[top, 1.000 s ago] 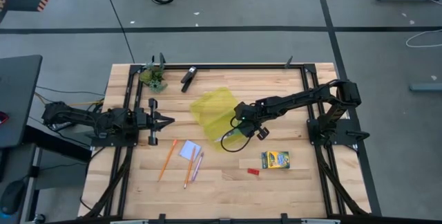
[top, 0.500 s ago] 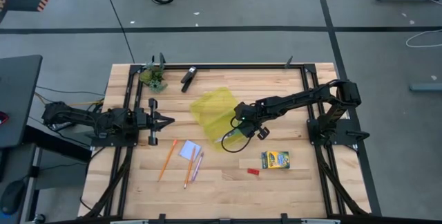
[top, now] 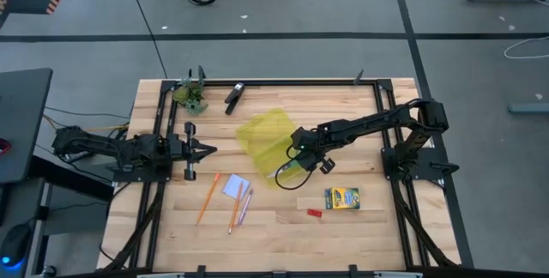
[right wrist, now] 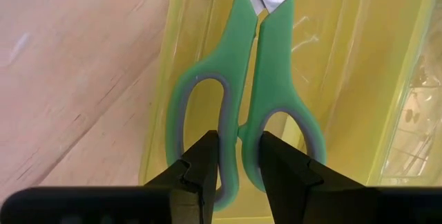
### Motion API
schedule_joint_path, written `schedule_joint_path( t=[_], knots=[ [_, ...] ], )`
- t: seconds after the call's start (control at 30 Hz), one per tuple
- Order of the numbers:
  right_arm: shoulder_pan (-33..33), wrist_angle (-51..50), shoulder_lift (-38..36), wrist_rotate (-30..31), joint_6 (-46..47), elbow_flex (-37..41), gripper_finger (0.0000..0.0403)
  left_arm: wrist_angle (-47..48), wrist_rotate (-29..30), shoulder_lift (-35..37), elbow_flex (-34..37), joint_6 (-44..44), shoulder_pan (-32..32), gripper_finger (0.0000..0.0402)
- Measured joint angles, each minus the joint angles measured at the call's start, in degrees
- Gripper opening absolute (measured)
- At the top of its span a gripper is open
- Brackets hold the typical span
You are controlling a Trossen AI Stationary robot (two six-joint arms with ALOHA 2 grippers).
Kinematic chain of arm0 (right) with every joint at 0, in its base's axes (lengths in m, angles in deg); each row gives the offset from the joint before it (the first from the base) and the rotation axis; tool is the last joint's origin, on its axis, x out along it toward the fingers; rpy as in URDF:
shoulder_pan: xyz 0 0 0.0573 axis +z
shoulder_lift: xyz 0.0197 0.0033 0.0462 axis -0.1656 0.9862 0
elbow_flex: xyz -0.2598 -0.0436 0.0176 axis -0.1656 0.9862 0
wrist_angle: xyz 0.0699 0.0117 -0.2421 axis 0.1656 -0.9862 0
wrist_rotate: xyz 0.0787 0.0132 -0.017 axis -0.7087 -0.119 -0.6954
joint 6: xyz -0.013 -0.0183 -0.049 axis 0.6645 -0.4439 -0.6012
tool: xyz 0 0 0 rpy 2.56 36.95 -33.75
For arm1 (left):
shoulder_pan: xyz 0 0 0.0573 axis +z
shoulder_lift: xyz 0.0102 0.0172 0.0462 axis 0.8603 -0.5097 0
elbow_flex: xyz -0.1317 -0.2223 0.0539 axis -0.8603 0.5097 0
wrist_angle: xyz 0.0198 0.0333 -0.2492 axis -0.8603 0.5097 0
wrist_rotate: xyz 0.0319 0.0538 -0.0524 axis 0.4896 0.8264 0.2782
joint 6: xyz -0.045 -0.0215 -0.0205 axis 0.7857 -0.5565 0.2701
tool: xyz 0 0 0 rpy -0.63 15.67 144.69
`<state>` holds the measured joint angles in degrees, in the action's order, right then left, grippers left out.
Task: Pack school essentials
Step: Put the green scissors into the yellow supply box, then put the red eraser into the yellow supply box
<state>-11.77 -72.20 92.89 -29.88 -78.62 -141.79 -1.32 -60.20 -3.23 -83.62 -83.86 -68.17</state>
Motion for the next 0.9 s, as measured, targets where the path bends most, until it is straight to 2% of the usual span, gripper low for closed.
schedule_joint_path(
  t=[0.33, 0.6, 0.9],
  knots=[
    [0.0, 0.0, 0.0, -0.4, 1.0, 0.0, 0.0109, 0.0, 0.0, 0.0, 0.0, 0.0, 0.0, 0.0032],
    [0.0, 0.0, 0.0, -0.7, 2.1, 0.0, 0.0109, 0.0, 0.0, 0.0, 0.0, 0.0, 0.0, 0.0022],
    [0.0, 0.2, 0.0, -0.6, 2.2, 0.0, 0.0159, 0.0, 0.0, 0.0, 0.0, 0.0, 0.0, 0.0030]
  ],
)
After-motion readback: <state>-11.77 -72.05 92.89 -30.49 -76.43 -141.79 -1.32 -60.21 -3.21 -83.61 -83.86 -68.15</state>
